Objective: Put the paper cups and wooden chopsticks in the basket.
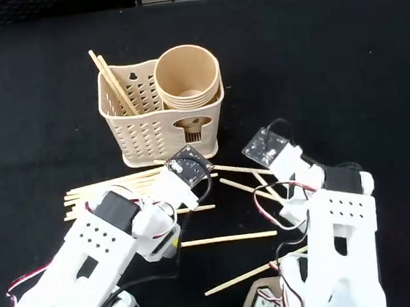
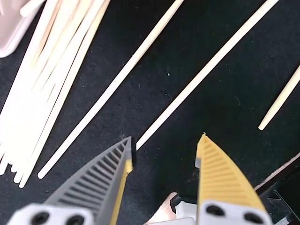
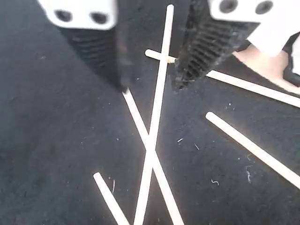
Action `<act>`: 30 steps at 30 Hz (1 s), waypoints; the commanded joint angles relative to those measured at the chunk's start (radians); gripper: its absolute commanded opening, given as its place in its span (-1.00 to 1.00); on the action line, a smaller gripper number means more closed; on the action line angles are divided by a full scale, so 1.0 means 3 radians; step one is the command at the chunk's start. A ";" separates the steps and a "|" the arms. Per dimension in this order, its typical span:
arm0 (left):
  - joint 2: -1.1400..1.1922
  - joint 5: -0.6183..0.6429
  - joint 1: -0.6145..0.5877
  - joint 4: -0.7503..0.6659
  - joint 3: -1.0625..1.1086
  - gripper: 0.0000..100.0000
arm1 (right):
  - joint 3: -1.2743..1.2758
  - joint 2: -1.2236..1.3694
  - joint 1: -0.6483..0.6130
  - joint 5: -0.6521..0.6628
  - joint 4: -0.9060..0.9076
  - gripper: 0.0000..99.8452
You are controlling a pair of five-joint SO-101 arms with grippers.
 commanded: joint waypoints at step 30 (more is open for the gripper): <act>-0.0036 0.0005 0.0028 -0.0046 -0.0228 -0.54 | 0.0401 0.1015 0.0353 0.0609 -0.1325 -0.80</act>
